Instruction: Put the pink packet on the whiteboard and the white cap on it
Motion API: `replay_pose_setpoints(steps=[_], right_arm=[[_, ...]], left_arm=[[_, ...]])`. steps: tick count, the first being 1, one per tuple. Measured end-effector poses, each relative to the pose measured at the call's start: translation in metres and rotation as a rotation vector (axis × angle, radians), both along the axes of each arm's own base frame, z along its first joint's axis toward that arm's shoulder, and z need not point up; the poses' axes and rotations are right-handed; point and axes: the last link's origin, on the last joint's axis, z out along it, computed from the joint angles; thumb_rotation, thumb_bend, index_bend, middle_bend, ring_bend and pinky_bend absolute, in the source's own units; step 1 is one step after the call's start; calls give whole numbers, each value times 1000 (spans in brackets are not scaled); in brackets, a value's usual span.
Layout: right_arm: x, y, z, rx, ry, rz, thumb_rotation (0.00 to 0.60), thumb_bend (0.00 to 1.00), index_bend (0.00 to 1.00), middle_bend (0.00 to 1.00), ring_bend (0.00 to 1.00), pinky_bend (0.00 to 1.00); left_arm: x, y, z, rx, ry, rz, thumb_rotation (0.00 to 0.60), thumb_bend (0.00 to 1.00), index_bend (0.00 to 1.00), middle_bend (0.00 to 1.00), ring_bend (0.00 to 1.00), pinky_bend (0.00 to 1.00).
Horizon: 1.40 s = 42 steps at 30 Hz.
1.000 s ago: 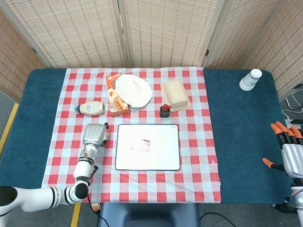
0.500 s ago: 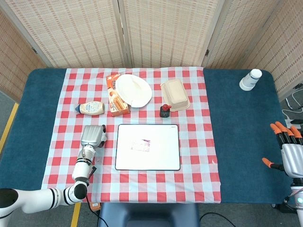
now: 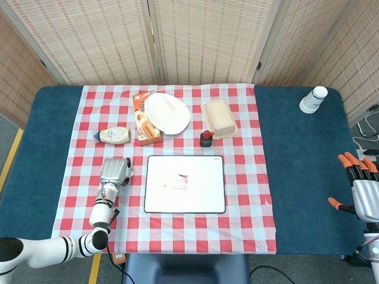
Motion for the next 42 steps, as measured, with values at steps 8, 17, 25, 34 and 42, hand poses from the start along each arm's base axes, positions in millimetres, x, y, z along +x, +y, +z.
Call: replay_pose_setpoints(steps=[8,17,25,34,42], right_arm=[[1,0,-1,6,2,2,600,1,74,0,0,19],[0,1,1,0,-1,2,600,1,73,0,0,19],[0,0,0,1,0,1,600,1,74,0,0,20],[-1,0,0,3,0,-3,600,0,73,0,0,20],[-1,0,1,0,-2,-1,600,0,73,0,0,20]], left_arm=[[4,-4,-7,-12,0,-3,600,285,425,958,962,970],[5,-1,-8,5,14,-11,600,293,431,959,964,971],[0,0,-7,-2,25,4,600,293,431,959,964,970],[0,1,-8,-3,24,4,600,295,436,966,969,974],[-2,3,-10,-1,25,10,600,303,451,977,976,983]])
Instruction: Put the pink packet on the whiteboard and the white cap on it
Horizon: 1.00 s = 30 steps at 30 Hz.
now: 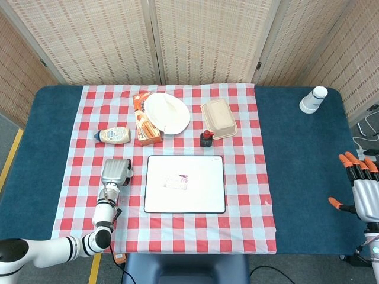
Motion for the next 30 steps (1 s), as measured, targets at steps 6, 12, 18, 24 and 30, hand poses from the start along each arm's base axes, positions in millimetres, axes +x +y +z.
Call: replay_pose_setpoints(steps=[6,12,18,24,30], right_arm=[[0,-1,0,0,-1,-2,600,2,73,0,0,20],[-1,-1,1,-4,0,-3,600,0,73,0,0,20],[-1,-1,1,-3,0,-4,600,2,73,0,0,20],[0,-1,-1,3,3,-2,600,1,74,0,0,20],[1,1,-2,1,5,8,600,1,73,0,0,20]], left_arm=[[1,0,-1,0,2,-4,600,315,473,981,980,987],[1,0,0,8,3,-4,600,327,504,992,989,996],[2,1,3,17,1,-8,600,330,504,993,989,997],[17,1,8,24,-24,-35,600,330,502,993,989,996],[52,-11,5,-2,-87,-81,600,329,500,993,989,996]])
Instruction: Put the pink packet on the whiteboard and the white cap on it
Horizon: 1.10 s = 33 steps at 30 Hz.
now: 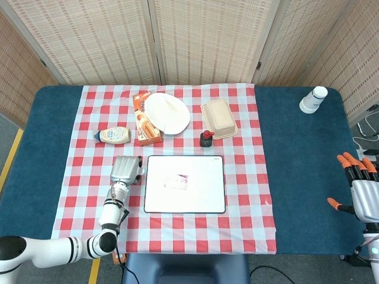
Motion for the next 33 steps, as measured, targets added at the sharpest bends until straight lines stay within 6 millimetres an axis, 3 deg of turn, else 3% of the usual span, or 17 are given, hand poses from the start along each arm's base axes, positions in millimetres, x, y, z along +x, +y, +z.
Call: replay_pose_setpoints(steps=[7,13,33], right_arm=[[1,1,1,3,-3,12,600,1,73,0,0,20],[2,4,2,-2,-5,32,600,1,73,0,0,20],[-1,2,5,-2,-19,33,600,0,73,0,0,20]], left_arm=[[50,-29,-21,-62,-92,-53,600,329,500,993,989,997],[77,-40,-34,-75,-113,-92,600,330,500,994,992,998],[83,-34,-62,-61,-102,-75,600,330,507,994,992,998]])
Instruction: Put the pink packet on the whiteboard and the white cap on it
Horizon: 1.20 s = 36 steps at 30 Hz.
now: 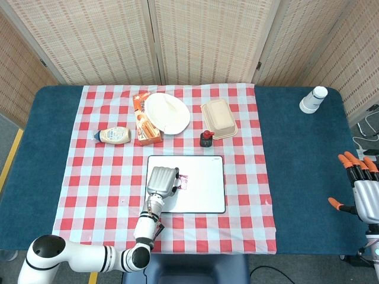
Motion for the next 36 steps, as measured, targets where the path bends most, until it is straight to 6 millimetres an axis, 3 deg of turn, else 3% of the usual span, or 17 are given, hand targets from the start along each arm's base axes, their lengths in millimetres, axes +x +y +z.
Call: replay_pose_setpoints(steps=[17,31,36], right_arm=[[-1,-1,2,1,-6,-5,600,0,73,0,0,20],[-2,-1,3,0,-7,-10,600,1,73,0,0,20],[-2,-1,2,2,-8,-11,600,1,73,0,0,20]], left_arm=[[7,4,-8,-1,-14,0,600,329,507,994,992,998],[-2,10,-14,7,5,17,600,328,506,991,992,997],[-2,11,-12,3,4,18,600,322,454,988,992,997]])
